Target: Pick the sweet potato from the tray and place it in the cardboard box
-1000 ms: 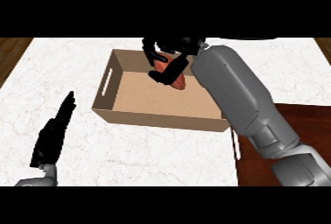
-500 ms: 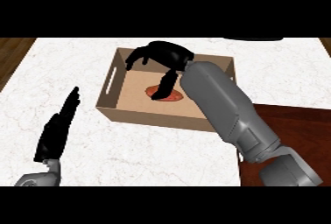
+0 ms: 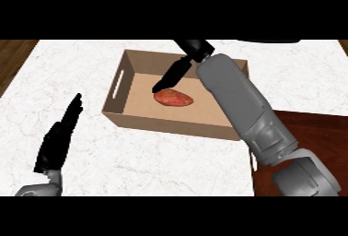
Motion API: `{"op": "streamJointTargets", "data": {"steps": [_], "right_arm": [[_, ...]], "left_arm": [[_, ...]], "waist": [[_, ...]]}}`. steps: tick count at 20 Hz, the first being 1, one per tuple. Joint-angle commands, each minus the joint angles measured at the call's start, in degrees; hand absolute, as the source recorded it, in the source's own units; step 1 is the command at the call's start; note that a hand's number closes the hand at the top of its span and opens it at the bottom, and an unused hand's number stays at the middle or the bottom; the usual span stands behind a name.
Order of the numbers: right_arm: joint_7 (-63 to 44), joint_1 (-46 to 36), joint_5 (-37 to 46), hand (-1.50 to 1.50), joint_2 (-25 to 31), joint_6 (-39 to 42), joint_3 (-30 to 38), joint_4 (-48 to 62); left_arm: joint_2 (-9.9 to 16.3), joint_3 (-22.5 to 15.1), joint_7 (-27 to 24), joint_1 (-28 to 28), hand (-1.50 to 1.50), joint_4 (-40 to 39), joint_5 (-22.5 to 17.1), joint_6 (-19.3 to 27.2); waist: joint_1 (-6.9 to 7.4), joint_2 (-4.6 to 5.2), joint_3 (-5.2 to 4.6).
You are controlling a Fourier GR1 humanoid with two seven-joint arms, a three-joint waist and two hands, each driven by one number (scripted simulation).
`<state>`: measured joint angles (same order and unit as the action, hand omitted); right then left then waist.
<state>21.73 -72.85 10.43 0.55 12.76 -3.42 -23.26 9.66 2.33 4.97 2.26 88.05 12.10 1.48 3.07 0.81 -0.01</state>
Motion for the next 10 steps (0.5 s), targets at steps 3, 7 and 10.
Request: {"op": "streamJointTargets", "data": {"steps": [3, 7, 10], "right_arm": [[-1.90, -3.66, -9.70, -1.50, 6.45, 6.63, 11.02, 4.29], [-1.69, -4.69, -10.48, -1.50, 11.50, 3.23, 14.19, 8.67], [-0.53, -2.92, -10.46, -1.50, 16.43, 4.68, 15.10, 10.85]], "left_arm": [[-0.94, -0.56, 0.14, 0.64, 0.00, -0.07, 1.12, 1.25], [-0.43, -0.83, 0.41, 0.12, 0.00, 0.99, 0.23, -0.42], [0.06, -0.04, 1.59, 0.79, 0.00, 1.93, -0.34, -0.66]], "waist": [[-0.76, 0.18, 0.02], [0.81, 0.94, 0.01], [1.13, 1.18, 0.04]]}}
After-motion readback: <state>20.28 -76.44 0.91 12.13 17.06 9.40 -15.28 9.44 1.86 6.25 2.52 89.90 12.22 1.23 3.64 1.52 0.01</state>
